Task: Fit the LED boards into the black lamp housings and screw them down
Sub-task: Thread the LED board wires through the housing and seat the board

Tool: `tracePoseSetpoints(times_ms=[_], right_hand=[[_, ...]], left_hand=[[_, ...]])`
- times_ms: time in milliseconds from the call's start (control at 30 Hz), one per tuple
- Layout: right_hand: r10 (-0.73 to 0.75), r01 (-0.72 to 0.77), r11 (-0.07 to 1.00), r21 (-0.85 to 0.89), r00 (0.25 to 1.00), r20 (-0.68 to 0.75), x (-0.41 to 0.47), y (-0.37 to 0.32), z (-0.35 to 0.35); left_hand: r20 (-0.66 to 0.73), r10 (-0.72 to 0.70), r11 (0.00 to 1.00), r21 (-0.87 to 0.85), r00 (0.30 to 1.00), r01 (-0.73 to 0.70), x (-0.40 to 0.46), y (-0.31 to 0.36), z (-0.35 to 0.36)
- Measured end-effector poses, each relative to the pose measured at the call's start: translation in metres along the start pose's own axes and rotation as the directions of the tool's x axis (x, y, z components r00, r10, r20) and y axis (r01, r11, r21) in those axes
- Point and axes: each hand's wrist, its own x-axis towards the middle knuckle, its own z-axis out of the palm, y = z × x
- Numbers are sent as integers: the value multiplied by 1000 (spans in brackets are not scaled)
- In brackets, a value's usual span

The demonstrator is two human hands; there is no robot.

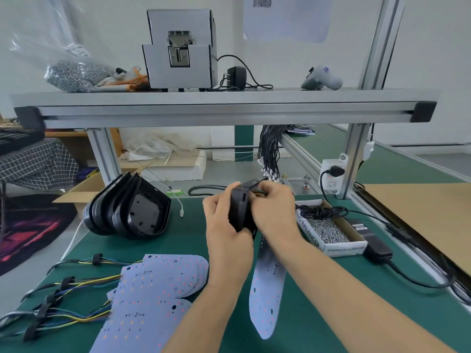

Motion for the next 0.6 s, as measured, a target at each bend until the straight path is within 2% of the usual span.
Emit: tracePoseSetpoints(times_ms=[67, 133, 167, 233, 267, 333, 400, 467, 500, 533, 600], right_hand=[[-33, 28, 998, -53, 993, -114, -2, 0, 8], [-9, 16, 999, 47, 989, -145, -2, 1, 8], [12, 2, 991, 130, 994, -108, -4, 2, 6], [-16, 4, 975, 223, 999, 50, -11, 3, 0], [-79, 49, 978, 203, 987, 140, -17, 3, -3], [-194, 161, 979, 129, 931, 310, -24, 3, -5], [-220, 200, 976, 91, 871, 440, -21, 2, -7], [-195, 234, 972, -11, 834, 516, -17, 2, -10], [-175, 283, 951, -121, 820, 545, -15, 2, -10], [-145, 341, 906, -250, 805, 575, -14, 1, -8], [-42, 440, 718, -539, 801, 597, -10, -2, -3]], left_hand=[[16, -4, 1000, 26, 1000, 3, 5, 0, 2], [57, -6, 999, 38, 998, 4, 9, -1, 0], [75, -6, 999, 38, 997, 3, 10, -1, -3], [70, -13, 1000, 15, 997, 12, 12, -1, -10], [48, -21, 1000, -3, 999, 22, 15, -1, -14], [-6, -45, 998, -43, 999, 44, 22, 2, -18], [-35, -35, 999, -35, 999, 33, 28, 3, -22], [-23, 1, 1000, 21, 1000, -1, 29, 1, -27], [-15, 1, 998, 56, 1000, 0, 27, -2, -28], [-14, -16, 996, 89, 1000, 18, 24, -8, -28], [-15, -95, 991, 88, 995, 96, 11, -20, -24]])
